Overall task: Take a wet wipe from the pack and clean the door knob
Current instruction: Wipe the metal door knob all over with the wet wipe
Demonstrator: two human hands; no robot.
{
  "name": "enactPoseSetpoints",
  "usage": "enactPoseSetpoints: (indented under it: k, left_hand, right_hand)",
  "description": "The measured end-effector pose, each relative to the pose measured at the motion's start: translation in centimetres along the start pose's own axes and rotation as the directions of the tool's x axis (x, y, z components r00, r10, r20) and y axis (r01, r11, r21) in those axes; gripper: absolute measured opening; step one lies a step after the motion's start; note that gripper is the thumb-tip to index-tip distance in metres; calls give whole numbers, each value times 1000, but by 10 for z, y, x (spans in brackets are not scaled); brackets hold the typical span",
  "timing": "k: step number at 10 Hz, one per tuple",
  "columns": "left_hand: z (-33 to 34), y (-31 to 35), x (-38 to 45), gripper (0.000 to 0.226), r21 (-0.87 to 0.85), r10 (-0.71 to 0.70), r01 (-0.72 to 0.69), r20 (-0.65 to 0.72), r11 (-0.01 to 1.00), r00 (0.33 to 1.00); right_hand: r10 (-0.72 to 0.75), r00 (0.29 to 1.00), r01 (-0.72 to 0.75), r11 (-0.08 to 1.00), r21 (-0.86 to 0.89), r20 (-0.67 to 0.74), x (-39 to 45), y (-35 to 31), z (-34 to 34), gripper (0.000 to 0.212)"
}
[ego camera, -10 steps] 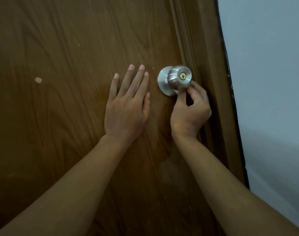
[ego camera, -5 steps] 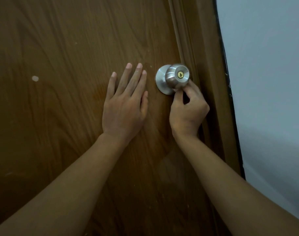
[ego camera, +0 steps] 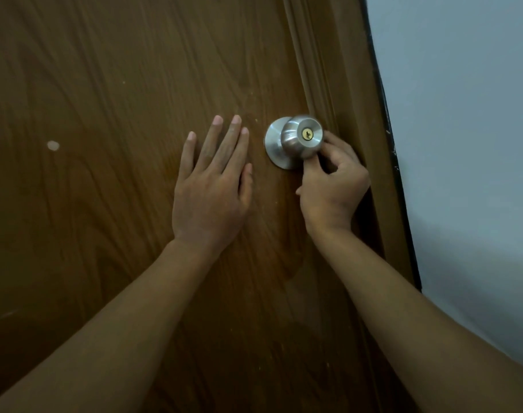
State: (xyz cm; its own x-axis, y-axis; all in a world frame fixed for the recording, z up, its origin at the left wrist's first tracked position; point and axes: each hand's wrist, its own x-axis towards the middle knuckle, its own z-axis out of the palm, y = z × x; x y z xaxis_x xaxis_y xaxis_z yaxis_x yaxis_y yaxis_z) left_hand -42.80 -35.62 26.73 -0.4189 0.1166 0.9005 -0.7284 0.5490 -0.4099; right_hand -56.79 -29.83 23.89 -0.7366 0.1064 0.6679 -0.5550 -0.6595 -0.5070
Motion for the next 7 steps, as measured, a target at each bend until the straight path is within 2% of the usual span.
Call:
enactPoseSetpoints:
  k: [1, 2, 3, 4, 5, 6, 7]
  left_hand:
    - [0, 0, 0, 51, -4, 3, -3, -3, 1000, 1000]
    - [0, 0, 0, 51, 1, 1, -1, -9, 1000, 1000]
    - [0, 1, 0, 51, -2, -1, 1, -11, 1000, 1000]
    - [0, 0, 0, 51, -4, 1, -1, -3, 1000, 1000]
    - [1, 1, 0, 51, -2, 2, -2, -4, 1000, 1000]
    - [1, 0, -1, 51, -3, 6, -6, -4, 1000, 1000]
    - [0, 0, -1, 52, 8, 3, -3, 8, 1000, 1000]
  right_hand:
    - [44, 999, -44, 999, 13, -19, 2, -7, 3, 20]
    - [3, 1000, -1, 998, -61, 19, -13, -6, -7, 16]
    - [-14, 1000, 15, 998, -58, 17, -13, -3, -7, 15]
    - [45, 999, -45, 999, -7, -29, -5, -7, 1, 20]
    - [58, 998, -57, 998, -15, 23, -13, -7, -4, 16]
    - [13, 999, -10, 997, -76, 47, -14, -8, -11, 14]
    - [139, 990, -139, 990, 15, -3, -4, -17, -9, 19]
